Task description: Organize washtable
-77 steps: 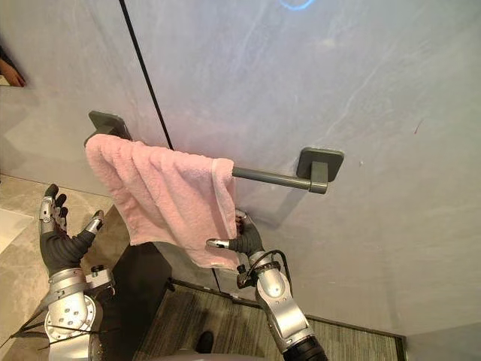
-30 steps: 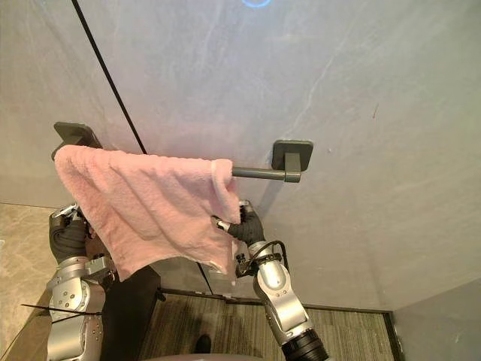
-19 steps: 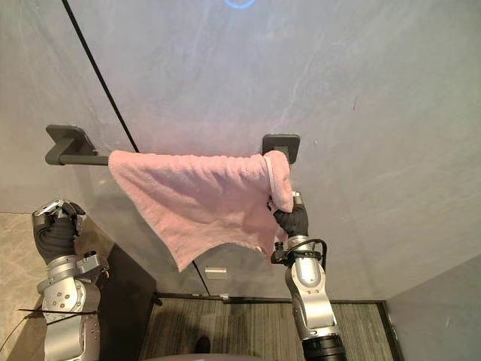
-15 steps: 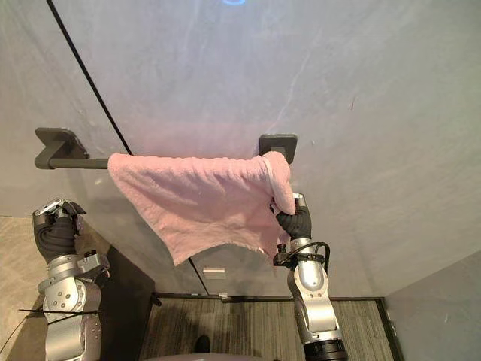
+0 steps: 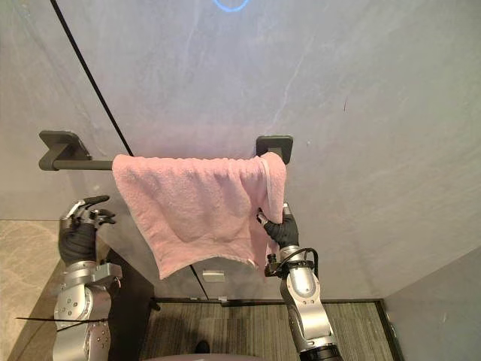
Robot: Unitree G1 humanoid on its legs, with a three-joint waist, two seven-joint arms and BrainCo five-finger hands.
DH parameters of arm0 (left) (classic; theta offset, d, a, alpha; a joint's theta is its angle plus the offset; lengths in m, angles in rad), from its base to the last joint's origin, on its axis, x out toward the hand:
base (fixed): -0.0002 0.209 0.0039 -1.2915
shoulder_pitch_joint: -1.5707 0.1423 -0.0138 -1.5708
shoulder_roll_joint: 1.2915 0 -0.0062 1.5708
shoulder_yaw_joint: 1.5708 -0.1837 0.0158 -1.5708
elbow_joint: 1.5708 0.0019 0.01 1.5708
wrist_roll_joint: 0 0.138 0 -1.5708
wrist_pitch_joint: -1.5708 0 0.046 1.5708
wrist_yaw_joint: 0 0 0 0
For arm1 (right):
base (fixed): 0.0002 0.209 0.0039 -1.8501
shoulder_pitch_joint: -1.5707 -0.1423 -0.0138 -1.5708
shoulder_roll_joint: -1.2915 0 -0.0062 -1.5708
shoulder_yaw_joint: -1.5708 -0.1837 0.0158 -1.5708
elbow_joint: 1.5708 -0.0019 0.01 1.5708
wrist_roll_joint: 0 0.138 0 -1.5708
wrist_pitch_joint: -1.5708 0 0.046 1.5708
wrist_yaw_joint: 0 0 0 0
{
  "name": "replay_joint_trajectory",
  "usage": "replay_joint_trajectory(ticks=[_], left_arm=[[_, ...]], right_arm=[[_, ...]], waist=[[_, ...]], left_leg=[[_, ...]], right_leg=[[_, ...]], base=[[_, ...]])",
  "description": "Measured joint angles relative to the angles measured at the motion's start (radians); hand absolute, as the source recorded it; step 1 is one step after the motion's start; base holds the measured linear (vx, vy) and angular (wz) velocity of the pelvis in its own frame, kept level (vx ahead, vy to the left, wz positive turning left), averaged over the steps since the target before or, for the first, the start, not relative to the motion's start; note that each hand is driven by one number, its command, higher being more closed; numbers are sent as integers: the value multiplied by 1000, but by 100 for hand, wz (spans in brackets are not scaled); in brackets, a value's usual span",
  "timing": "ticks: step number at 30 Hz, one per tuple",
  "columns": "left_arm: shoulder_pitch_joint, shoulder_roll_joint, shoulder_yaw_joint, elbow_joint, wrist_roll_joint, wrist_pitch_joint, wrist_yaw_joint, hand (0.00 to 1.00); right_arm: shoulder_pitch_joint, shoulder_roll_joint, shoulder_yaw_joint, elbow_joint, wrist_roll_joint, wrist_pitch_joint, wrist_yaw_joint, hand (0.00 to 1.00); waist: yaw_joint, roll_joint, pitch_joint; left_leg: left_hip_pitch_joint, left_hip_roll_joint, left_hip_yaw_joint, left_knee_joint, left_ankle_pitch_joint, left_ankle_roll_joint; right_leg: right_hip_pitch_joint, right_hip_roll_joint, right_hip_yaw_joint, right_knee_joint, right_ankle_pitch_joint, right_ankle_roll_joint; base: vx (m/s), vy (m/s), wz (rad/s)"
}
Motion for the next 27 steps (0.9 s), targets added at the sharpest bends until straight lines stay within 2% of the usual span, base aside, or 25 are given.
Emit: replay_joint_trajectory(ticks=[5, 9, 14, 17, 22, 23, 27], left_arm=[[46, 87, -99, 0, -143, 3, -108, 0], [61, 137, -136, 5, -197, 2, -146, 0], [60, 177, -199, 12, -194, 5, -154, 0], [60, 189, -220, 31, -195, 21, -169, 0], [59, 245, -236, 31, -199, 30, -198, 0], [55, 256, -250, 31, -199, 30, -199, 100], [-1, 256, -263, 31, -194, 30, -195, 100]], right_arm=[[-1, -3, 33, 28, 11, 0, 19, 0], [-3, -6, 56, 51, 47, 0, 24, 0], [-3, -25, 78, 51, 49, 0, 42, 0], [-3, -26, 85, 59, 48, 5, 43, 0], [6, -48, 97, 62, 48, 7, 44, 0], [6, -48, 98, 62, 48, 7, 44, 0], [5, -58, 100, 61, 49, 7, 48, 0]], waist=[[0, -5, -8], [1, -7, -10], [-3, -11, -12], [-25, -11, -12], [-27, -9, -14], [-30, -9, -14], [-30, -7, -15]], left_leg=[[0, 0, 2, 0, 0, 0], [0, 0, 9, 0, 0, 0], [0, 0, 23, 0, 0, 0], [0, 1, 26, 0, 0, 0], [-9, 4, 50, 0, -2, 0], [-9, 4, 51, 0, -2, 0], [-9, 5, 52, 0, -2, 0]], right_leg=[[0, 0, 1, -3, 0, 1], [0, 0, 2, -4, 1, 1], [-1, -1, 11, -14, 7, 4], [-3, -1, 13, -14, 7, 4], [-20, 2, 37, -26, 22, 2], [-20, 2, 38, -27, 23, 2], [-20, 2, 39, -28, 24, 1]], base=[[0, 0, 0], [0, 0, 0], [-12, -3, -7], [-1, -1, -1], [-5, -7, -15], [-2, -9, -4], [0, 0, 0]])
